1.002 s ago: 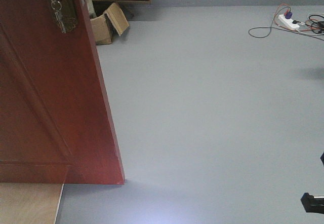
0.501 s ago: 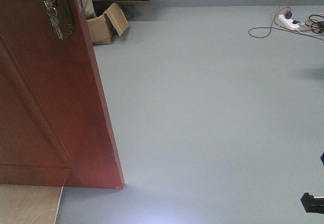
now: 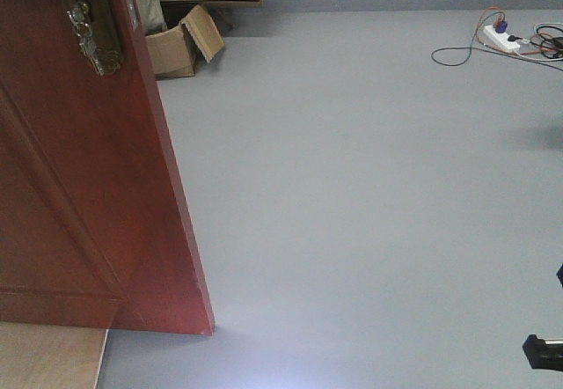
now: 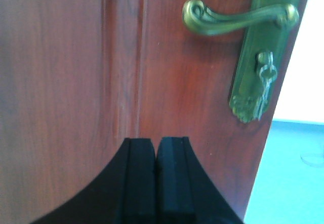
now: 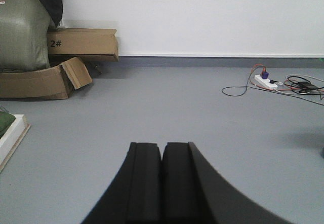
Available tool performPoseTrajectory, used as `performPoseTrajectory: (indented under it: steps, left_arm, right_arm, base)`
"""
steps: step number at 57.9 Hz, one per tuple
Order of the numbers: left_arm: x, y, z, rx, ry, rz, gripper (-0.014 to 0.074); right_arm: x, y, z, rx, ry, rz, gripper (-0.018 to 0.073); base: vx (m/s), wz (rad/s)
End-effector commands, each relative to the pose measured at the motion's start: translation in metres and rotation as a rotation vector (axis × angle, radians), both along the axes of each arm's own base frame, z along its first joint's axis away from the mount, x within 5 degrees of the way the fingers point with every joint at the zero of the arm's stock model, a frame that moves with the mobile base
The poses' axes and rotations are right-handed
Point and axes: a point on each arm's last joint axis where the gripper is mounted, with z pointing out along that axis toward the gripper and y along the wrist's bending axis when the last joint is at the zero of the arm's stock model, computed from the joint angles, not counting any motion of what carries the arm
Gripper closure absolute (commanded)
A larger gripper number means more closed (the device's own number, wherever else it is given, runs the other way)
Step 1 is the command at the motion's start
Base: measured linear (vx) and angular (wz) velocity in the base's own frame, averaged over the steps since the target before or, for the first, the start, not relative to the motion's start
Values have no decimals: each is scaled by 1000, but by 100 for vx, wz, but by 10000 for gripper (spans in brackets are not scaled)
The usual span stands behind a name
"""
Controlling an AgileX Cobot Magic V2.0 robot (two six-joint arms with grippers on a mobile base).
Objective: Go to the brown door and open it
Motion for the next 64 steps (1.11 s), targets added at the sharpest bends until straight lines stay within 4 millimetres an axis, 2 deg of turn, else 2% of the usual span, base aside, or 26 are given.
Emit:
performPoseTrajectory:
  steps: [1, 10, 15, 42, 64]
  left_arm:
    - [-8, -2, -4, 20, -160, -26, 603]
    - [-19, -7, -37, 54, -200, -84, 603]
    - [-21, -6, -47, 51, -183, -81, 603]
    - [-27, -5, -63, 51, -32, -63, 603]
    - [-27, -5, -63, 51, -30, -63, 603]
  right_arm:
    - [2, 0, 5, -12, -66, -3, 559]
    - [2, 0, 5, -12, -66, -3, 559]
    - [2, 0, 5, -12, -66, -3, 559]
    - [2, 0, 5, -12, -66, -3, 559]
    - [2, 0, 5, -12, -66, -3, 559]
  base:
    - [0, 0]
    - [0, 0]
    - [0, 0]
    - [0, 0]
    - [0, 0]
